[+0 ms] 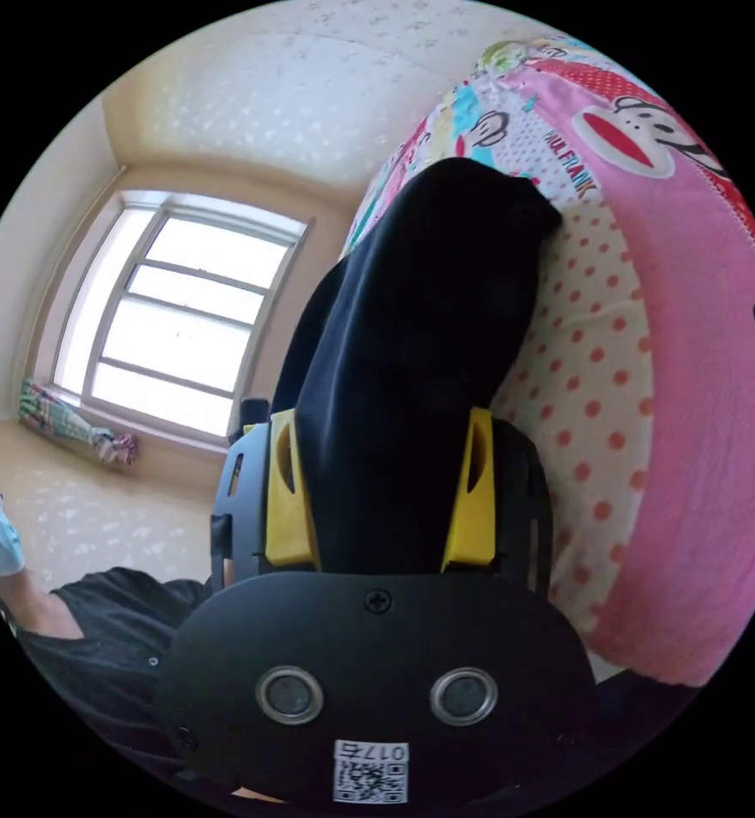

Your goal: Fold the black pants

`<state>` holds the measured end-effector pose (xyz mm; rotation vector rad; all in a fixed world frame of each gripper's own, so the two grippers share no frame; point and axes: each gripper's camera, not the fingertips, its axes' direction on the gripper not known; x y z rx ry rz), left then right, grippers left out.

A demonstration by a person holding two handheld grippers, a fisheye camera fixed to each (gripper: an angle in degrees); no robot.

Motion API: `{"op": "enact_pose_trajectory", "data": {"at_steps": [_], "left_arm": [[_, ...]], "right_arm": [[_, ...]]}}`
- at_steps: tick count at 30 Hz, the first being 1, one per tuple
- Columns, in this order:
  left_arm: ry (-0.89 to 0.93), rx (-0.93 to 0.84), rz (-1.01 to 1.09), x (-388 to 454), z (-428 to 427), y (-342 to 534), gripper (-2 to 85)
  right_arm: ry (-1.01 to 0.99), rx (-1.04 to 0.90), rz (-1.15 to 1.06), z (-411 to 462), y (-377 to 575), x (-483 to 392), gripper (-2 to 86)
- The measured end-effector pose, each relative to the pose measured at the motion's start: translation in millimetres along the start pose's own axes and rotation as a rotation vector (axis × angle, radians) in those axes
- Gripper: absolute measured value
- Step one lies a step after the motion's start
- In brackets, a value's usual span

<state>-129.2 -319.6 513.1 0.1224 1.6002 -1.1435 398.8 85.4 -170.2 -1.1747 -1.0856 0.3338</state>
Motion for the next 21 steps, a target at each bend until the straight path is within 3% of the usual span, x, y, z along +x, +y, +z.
{"op": "enact_pose_trajectory", "data": {"at_steps": [2,7,14,17,21], "left_arm": [[-0.131,-0.026,0.033,22.6,0.4,19.1,20.8],[-0.123,0.194,0.025,52.0,-70.3,58.8,18.4],[-0.38,0.562,0.154,95.8,-279.7,-2.7,18.8],[-0.491,0.637,0.059,79.3,-373.1,-58.6,21.1],[-0.623,0.6,-0.25,-15.6,-445.8,-115.0,22.5]], "right_arm": [[-0.021,-0.062,-0.049,6.3,12.1,-18.8,17.8],[-0.17,-0.081,-0.229,39.7,7.0,-94.8,14.6],[-0.328,-0.141,-0.559,158.5,-125.1,-252.0,14.9],[-0.267,-0.198,-0.65,244.1,-205.5,-325.9,15.8],[-0.069,-0.272,-0.495,349.6,-264.5,-334.3,13.6]]}}
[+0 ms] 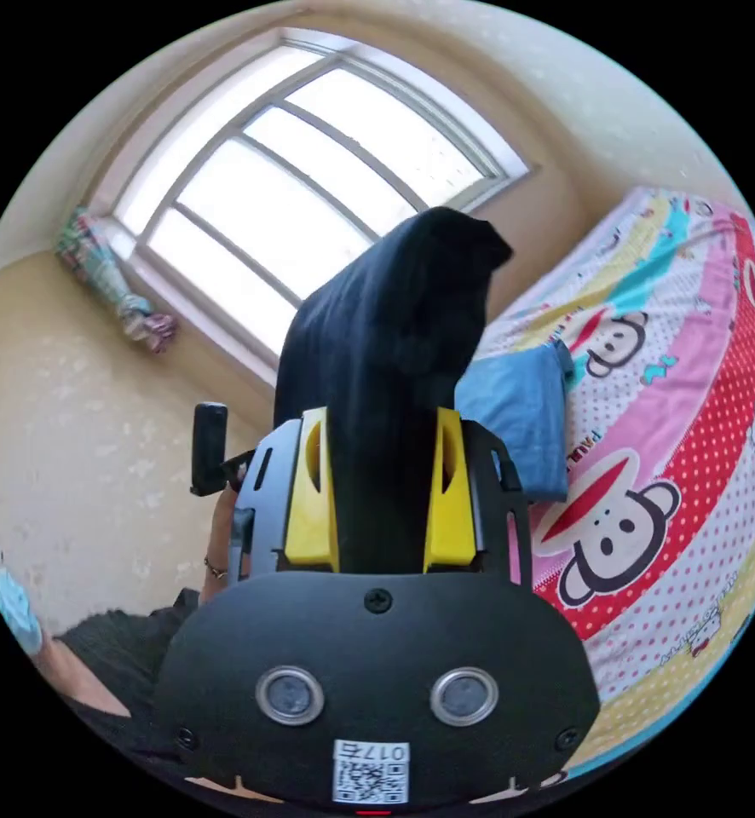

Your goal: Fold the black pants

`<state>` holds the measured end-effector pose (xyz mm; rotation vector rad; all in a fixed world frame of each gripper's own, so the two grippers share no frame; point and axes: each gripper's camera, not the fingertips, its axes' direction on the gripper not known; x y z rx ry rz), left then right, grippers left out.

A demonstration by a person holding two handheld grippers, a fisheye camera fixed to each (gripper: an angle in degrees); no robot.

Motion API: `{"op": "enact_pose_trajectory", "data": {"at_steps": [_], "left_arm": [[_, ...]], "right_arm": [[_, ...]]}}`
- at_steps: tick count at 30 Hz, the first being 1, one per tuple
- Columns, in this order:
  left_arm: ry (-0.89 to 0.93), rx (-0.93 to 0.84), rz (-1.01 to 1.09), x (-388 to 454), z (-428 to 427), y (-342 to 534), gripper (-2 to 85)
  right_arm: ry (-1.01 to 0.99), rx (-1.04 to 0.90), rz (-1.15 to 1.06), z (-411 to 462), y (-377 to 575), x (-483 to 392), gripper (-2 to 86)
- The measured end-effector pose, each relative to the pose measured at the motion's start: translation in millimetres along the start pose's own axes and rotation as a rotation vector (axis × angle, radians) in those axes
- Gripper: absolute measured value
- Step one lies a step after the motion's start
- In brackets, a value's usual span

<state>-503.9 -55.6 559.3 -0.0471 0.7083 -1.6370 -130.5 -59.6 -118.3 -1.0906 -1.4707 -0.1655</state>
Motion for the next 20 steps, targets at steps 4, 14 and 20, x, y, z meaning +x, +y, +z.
{"op": "enact_pose_trajectory", "data": {"at_steps": [4,14,20], "left_arm": [[-0.038,-0.168,-0.081,-70.1,56.3,26.9,15.6],[-0.094,-0.065,0.221,43.4,104.5,197.9,0.2],[0.099,-0.151,0.364,144.3,191.3,223.0,16.8]], "right_arm": [[-0.018,-0.064,0.059,42.8,71.2,35.9,9.0],[0.638,0.027,0.113,-68.7,377.6,14.1,3.0],[1.108,0.217,0.241,-199.7,453.3,-59.4,8.4]]}}
